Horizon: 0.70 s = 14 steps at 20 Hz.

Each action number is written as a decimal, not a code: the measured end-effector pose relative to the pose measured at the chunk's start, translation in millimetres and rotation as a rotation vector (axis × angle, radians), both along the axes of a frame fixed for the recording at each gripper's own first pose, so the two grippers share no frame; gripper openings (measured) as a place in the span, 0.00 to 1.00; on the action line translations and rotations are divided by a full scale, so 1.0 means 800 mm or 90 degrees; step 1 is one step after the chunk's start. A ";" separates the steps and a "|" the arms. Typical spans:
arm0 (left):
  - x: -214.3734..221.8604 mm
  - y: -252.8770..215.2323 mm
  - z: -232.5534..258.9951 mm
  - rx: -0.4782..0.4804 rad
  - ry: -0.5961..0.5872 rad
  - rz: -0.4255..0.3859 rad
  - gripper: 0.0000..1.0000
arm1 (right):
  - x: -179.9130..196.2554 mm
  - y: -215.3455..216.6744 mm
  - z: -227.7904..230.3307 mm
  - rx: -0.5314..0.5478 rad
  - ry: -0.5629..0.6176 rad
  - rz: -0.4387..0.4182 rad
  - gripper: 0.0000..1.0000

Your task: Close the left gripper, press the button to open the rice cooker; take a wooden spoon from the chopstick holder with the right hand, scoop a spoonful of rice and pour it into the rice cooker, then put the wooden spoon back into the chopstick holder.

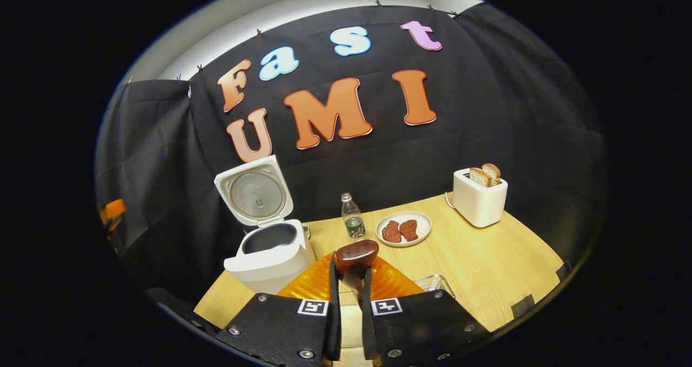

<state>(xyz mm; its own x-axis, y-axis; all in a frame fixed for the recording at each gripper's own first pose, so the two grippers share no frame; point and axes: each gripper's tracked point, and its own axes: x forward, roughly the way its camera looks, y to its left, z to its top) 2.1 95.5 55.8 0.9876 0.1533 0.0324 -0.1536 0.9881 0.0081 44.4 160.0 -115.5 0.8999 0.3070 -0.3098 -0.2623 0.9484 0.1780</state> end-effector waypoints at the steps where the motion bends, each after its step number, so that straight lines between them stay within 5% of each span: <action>1: 0.001 0.002 0.000 0.004 0.001 0.002 1.00 | -0.003 0.013 -0.007 -0.012 -0.003 0.003 0.15; 14: 0.004 0.028 -0.025 0.035 0.024 0.032 1.00 | 0.012 0.068 -0.136 -0.168 0.018 -0.043 0.15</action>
